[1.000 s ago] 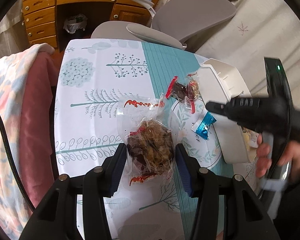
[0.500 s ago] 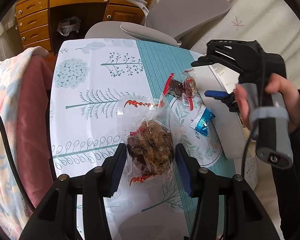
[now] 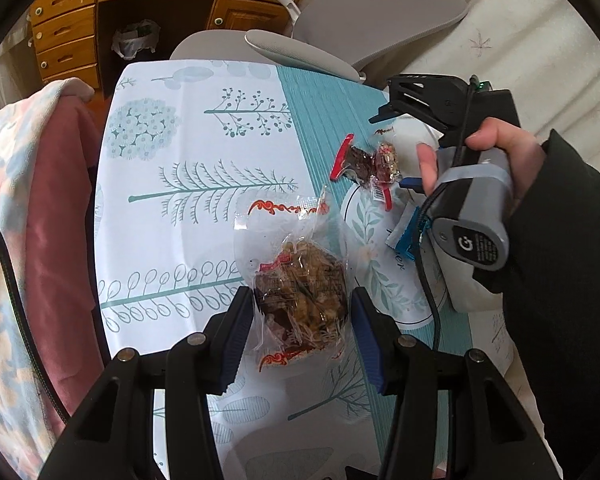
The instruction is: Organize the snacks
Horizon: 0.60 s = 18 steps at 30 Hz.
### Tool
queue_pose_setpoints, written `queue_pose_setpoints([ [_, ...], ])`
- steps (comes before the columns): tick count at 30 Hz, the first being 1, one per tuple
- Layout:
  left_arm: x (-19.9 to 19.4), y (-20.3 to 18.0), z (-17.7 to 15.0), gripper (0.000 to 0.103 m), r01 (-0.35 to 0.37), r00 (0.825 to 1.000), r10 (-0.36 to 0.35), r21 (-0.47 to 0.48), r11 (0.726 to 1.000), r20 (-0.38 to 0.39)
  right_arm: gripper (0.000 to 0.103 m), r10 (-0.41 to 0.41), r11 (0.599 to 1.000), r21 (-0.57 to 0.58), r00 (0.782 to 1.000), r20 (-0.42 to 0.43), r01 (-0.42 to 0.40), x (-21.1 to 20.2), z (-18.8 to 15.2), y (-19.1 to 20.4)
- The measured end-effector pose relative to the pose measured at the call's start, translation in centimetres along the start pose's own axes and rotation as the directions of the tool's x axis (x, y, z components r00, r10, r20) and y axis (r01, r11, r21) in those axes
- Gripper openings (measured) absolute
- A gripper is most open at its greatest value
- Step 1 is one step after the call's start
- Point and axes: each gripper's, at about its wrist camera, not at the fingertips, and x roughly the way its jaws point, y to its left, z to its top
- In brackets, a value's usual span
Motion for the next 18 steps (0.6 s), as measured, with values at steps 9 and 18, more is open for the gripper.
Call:
queue_pose_setpoints([
  [9,0.3,0.9,0.2,0.048,-0.004,1.0,0.004,-0.024,1.0,-0.007,0.082,-0.027,1.0,-0.01,0.999,0.033,0.028,0.9,0.1,0.0],
  [18,-0.1,1.7,0.1,0.048,-0.018,1.0,0.019,-0.056,0.998,0.003,0.059,-0.033,0.999,-0.021,0.999,0.022,0.034,1.1,0.2,-1.0],
])
